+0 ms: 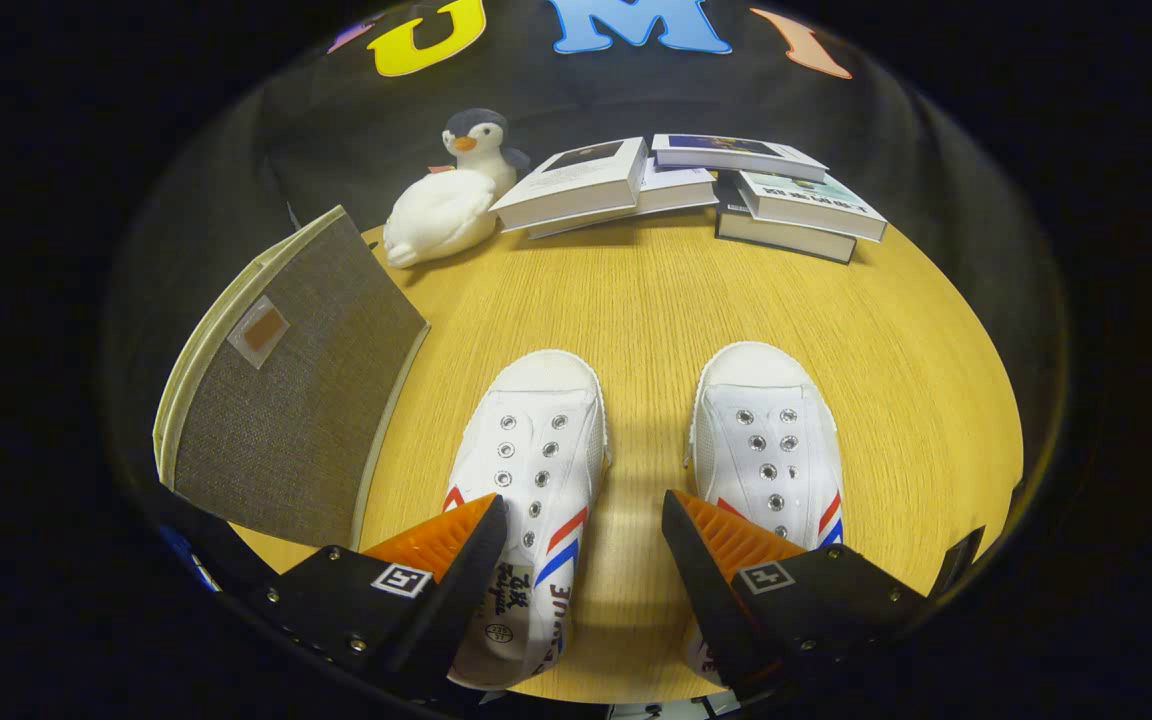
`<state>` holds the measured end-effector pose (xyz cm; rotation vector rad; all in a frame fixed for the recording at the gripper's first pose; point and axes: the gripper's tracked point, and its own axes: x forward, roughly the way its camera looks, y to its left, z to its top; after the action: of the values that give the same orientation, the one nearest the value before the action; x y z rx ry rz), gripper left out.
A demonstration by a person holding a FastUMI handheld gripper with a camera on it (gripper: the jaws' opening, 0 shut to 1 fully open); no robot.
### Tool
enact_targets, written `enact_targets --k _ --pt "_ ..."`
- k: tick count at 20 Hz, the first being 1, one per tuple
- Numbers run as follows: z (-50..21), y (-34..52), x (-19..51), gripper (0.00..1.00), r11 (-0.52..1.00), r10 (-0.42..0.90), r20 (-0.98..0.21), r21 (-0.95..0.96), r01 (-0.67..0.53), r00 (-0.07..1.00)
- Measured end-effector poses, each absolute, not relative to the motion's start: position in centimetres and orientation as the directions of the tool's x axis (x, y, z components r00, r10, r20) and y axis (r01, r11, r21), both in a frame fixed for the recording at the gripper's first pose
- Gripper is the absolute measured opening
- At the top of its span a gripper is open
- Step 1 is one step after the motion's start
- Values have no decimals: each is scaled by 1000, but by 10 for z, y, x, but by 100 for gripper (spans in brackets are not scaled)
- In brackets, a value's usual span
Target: Open the storage box then place both shoes into the box .Put the left shoe in first, then the right shoe, with the right side of both shoes facing outward in a uniform manner.
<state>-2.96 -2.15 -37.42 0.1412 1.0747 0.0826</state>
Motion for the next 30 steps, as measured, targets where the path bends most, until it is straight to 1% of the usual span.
enact_targets --k 2,4,6,9,10,12,15,17,19,20,21,26,30 --pt "-377 -23 -32 95 989 126 -881 146 11 455" --pt "-377 -22 -36 86 987 136 -890 158 16 434" --pt "-381 -22 -35 81 985 147 -897 172 24 417" --pt "-385 -20 -35 81 979 166 -910 198 45 379" --pt "-386 -6 -33 65 962 233 -897 268 42 376" --pt "-380 -6 -36 33 952 248 -894 296 78 374" --pt "-384 -7 -37 33 948 249 -905 301 104 344" --pt "-389 -6 -35 11 921 266 -900 342 184 344" --pt "-381 -7 -38 11 905 274 -897 362 221 347" --pt "-378 -12 -36 11 900 259 -894 360 244 365" --pt "-384 -9 -36 0 900 254 -895 358 249 367" --pt "-353 4 -38 0 854 327 -866 443 274 379" --pt "-317 12 -28 0 847 342 -848 464 258 404"
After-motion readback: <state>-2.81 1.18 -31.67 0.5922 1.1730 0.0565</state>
